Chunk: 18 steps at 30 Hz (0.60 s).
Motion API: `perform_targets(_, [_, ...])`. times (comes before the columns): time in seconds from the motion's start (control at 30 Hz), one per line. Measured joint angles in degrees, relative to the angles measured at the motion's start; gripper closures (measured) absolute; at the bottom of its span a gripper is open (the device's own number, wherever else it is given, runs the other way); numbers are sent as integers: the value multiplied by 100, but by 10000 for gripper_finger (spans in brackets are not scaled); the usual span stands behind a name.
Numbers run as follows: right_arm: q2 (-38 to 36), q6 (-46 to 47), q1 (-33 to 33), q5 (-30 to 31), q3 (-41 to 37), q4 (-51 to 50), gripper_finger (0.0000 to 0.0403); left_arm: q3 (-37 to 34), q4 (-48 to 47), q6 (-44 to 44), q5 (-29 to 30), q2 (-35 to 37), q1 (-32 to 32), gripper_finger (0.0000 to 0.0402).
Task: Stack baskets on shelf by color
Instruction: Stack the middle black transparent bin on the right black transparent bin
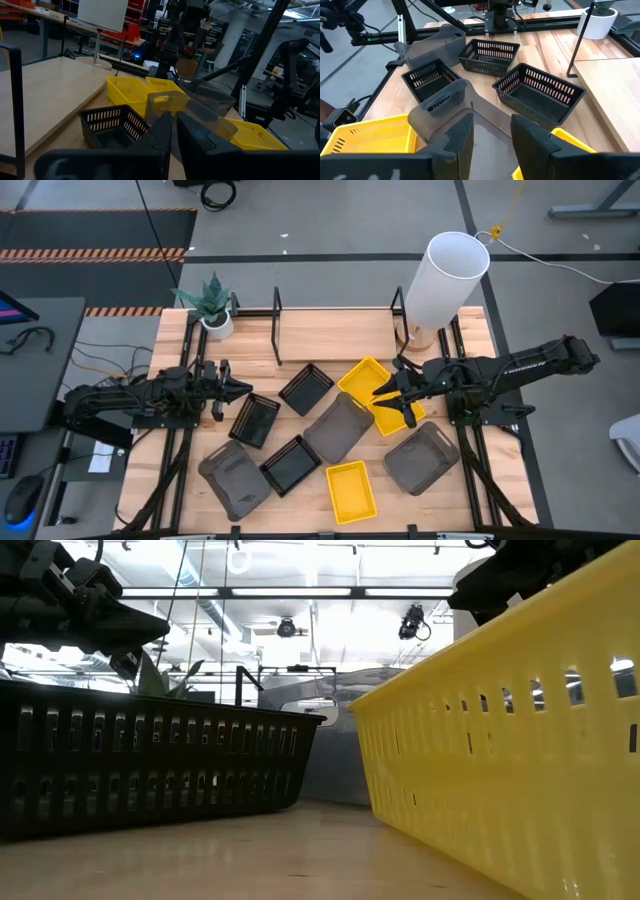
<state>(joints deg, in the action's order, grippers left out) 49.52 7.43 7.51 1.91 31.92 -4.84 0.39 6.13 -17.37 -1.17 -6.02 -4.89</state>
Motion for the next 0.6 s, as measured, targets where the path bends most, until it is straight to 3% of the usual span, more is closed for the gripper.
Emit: perform_targets(0.6, [13, 136, 0, 151, 0, 4, 267, 1, 0, 1, -1, 0, 0, 367])
